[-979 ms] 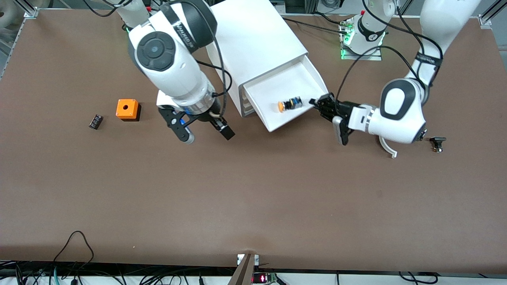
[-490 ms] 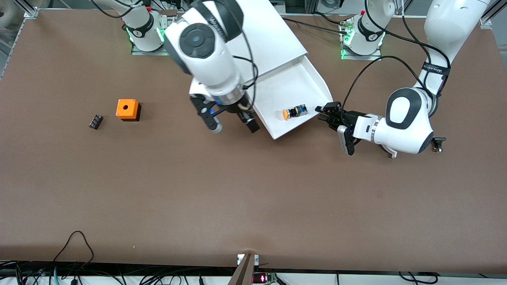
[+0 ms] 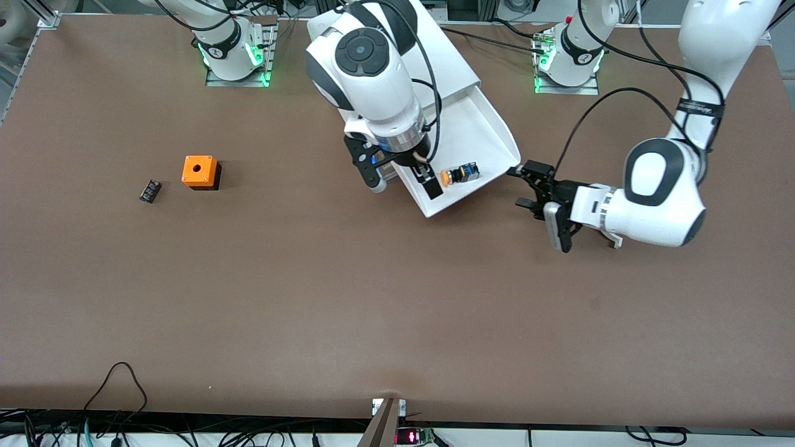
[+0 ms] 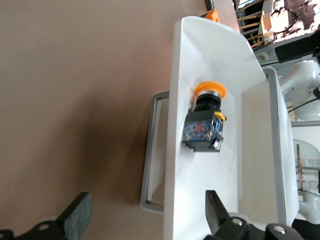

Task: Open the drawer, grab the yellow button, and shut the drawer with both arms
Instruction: 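Pull the drawer open with the left gripper while the right gripper approaches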

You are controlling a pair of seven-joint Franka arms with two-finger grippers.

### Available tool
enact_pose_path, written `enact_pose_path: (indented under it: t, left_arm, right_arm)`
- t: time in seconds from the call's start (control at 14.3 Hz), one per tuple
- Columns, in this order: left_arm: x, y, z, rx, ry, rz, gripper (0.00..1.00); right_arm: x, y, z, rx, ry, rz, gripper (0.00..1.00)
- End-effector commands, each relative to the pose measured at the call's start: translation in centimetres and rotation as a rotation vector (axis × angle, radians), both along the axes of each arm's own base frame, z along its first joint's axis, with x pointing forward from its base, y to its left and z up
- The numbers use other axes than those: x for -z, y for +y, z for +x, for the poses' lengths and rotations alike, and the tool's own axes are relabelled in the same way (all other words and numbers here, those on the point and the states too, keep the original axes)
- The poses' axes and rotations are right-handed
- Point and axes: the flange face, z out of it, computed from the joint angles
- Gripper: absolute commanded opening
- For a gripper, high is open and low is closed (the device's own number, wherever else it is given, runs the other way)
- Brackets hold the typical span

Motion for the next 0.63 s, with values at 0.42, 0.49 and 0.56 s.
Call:
enact_pose_path:
  t: [0.42, 0.49, 0.56]
  left_arm:
    - [-1.5, 5.3, 0.5, 0.031, 0.051, -0.016, 1.00]
    - [-1.8, 5.8, 0.7, 0.023, 0.044, -0.017, 1.00]
    - [-2.0, 6.0, 0.9, 0.020, 0.042, -0.017, 1.00]
  right_arm:
    - [3.4, 5.6, -3.1, 0.100, 0.034, 0.073, 1.00]
    - [3.8, 6.2, -3.5, 0.115, 0.038, 0.079, 1.00]
    - [4.4, 6.8, -3.9, 0.129, 0.045, 0.082, 1.00]
